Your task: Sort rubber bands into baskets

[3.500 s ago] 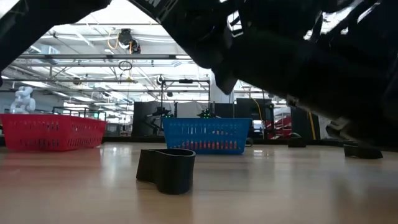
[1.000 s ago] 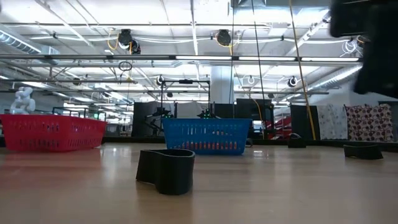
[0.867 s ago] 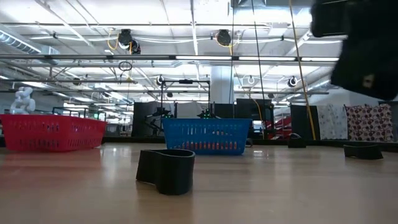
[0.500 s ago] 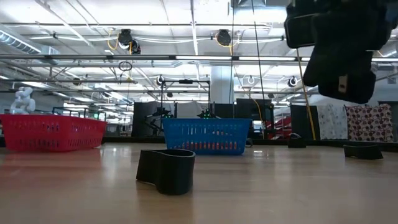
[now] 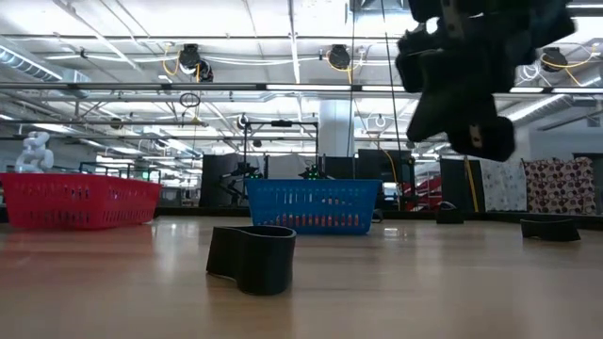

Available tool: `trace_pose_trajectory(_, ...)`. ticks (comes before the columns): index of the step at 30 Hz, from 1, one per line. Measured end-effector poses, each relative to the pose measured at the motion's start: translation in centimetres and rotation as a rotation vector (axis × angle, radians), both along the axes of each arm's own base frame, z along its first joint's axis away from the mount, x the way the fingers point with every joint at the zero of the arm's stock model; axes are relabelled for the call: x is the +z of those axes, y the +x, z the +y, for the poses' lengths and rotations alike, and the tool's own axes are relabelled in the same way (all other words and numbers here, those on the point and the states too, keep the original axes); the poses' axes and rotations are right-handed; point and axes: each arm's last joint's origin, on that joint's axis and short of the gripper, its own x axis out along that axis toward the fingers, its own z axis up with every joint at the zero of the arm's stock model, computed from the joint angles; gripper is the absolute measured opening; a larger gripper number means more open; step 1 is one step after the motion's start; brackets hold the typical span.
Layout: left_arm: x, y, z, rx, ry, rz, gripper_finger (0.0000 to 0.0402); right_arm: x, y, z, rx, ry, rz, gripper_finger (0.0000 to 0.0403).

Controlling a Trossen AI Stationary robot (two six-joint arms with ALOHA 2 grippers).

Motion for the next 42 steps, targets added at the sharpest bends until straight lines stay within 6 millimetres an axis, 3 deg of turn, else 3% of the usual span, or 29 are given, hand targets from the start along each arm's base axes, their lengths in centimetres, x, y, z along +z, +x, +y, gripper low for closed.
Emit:
trace_pose_trajectory(4,2.7,-0.1,0.5,0.033,-0.138,-0.121,0.0130,0.4,0.6,-2.3,0.112,-0.012,0.025,0.0000)
trace_pose_trajectory(9,5.7,1.0,2.8,0.276,-0.219,-0.296,0.0130,1.7,0.4,-6.1,0.164,-0.133,0.104,0.0000)
trace_pose_trajectory(16,8.4,5.1,6.5,0.718,-0.147,-0.805,0.0129,4.0,-2.7,-12.8,0.049,-0.373,0.285,0.0000)
trace_pose_trajectory(20,8.2,8.6,9.2,0.909,-0.178,-0.972,0.0129,3.3,-4.9,-16.9,0.001,-0.392,0.421,0.0000)
trace_pose_trajectory(24,7.3,12.3,11.9,0.919,-0.262,-1.167,0.0129,1.4,-7.0,-21.0,-0.028,-0.402,0.569,0.0002)
trace_pose_trajectory(27,6.4,14.0,13.8,0.922,-0.305,-1.271,0.0129,0.9,-8.2,-23.1,-0.034,-0.412,0.621,0.0013)
trace_pose_trajectory(33,5.3,16.1,16.1,1.001,-0.369,-1.437,0.0129,-0.1,-8.9,-25.6,-0.021,-0.474,0.641,0.0067)
trace_pose_trajectory(42,5.3,17.3,15.8,1.000,-0.442,-1.552,0.0129,-2.5,-8.3,-27.1,0.004,-0.443,0.646,0.0150)
